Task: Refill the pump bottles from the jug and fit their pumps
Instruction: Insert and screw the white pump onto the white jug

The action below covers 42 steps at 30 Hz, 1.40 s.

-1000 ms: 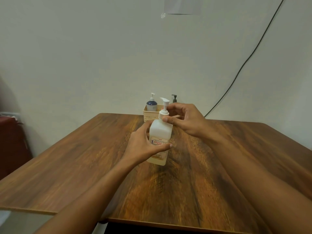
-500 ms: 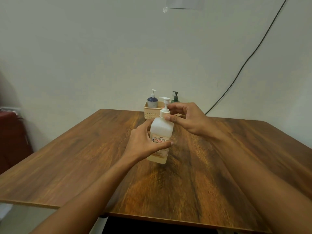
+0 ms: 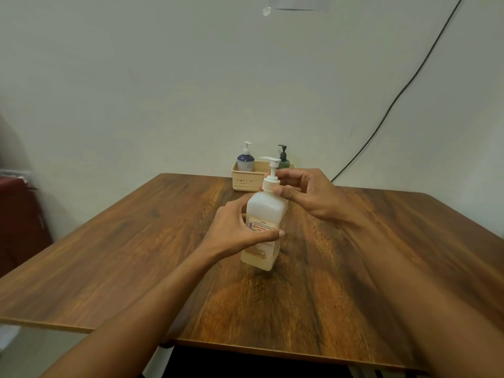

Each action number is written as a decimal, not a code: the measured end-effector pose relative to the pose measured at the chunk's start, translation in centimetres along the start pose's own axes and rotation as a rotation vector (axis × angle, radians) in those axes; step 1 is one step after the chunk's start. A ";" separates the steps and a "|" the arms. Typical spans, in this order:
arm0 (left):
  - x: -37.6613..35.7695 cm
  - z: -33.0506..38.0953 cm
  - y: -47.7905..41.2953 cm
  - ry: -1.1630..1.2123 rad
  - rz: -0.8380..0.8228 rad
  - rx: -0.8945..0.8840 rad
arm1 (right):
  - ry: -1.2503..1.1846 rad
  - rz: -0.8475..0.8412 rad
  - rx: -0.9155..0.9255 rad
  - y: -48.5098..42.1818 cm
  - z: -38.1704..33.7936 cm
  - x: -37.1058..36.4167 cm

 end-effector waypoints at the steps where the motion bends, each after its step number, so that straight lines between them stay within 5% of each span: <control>1: 0.0 0.0 0.1 -0.004 0.006 0.001 | 0.042 0.018 0.004 -0.1 -0.2 0.2; 9: 0.0 0.9 0.0 -0.103 0.032 -0.070 | -0.007 0.176 -0.006 0.0 -0.4 0.5; 16: 0.4 0.9 -0.1 -0.094 0.048 -0.051 | -0.289 -0.023 -0.062 -0.9 0.0 0.2; 27: -0.1 1.8 -0.4 -0.112 0.058 -0.068 | -0.013 0.117 -0.054 -1.4 -1.5 1.0; 36: 0.1 2.0 -0.4 -0.098 0.049 -0.056 | -0.115 -0.114 0.037 -1.3 -2.5 2.8; 42: 0.4 2.4 -0.5 -0.108 0.078 -0.105 | 0.016 0.049 0.021 -1.2 -2.9 3.3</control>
Point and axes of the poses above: each hand's wrist, its own y-axis away from the middle knuckle, its own x-axis out of the back of the hand, z = x × y, the point moved 8 cm from there along -y, towards the middle knuckle, and after that the axes turned 15 degrees about y, right-handed, at the moved point
